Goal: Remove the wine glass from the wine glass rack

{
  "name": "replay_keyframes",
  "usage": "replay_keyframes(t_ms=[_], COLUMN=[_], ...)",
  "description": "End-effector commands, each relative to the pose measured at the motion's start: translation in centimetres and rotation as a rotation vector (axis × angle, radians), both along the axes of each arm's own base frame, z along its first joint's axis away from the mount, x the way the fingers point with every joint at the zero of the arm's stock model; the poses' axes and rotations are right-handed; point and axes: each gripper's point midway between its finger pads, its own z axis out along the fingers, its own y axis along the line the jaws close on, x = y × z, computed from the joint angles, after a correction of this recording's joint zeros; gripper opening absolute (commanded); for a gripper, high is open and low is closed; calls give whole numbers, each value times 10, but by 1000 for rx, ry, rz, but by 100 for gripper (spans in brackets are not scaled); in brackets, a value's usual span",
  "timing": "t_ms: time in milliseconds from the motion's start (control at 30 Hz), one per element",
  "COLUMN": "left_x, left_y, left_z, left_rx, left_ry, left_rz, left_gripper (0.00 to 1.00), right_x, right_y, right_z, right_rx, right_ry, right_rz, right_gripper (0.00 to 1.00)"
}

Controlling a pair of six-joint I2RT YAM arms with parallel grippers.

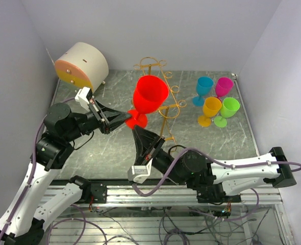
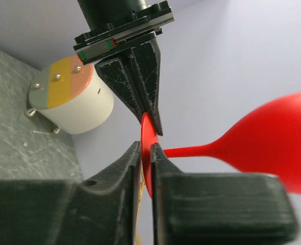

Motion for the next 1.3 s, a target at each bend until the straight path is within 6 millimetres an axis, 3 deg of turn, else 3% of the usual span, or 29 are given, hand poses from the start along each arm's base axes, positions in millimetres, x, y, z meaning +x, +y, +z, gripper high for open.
replay_keyframes(t_ms=[0,67,200,300,467,633,767,900,1000,1100,1267], left_x=[-6,-6,-6,-8,-9,-11,-13,-12,-10,-11,-15], left_y=[0,3,10,14,22,37,52,70,85,97,99], left_z=[14,12,12,11,3,-3,-13,-25,-37,-38,-29], left_rx=[-23,-40,-122,-126,-29,78,160,310,443,520,541], left_ry=[-124,-143,-194,-261,-358,-418,-437,-456,-440,-456,-503], left_rz=[-17,2,49,71,125,206,273,343,386,418,414], left_gripper=[7,7,7,7,7,7,7,7,7,7,7], right_x=[-9,-10,-14,-13,-5,-2,-2,-10,-24,-44,-68], right_y=[-20,-31,-58,-76,-103,-117,-125,-125,-114,-94,-68], right_z=[13,10,-2,-13,-15,-2,19,46,67,76,85], right_rx=[95,110,129,126,141,213,306,400,408,345,273], right_ry=[67,122,259,383,569,674,745,892,1003,1090,1153], right_rz=[12,-8,-61,-124,-232,-279,-246,-138,-43,45,152], right_gripper=[21,35,47,47,44,43,42,38,32,32,58])
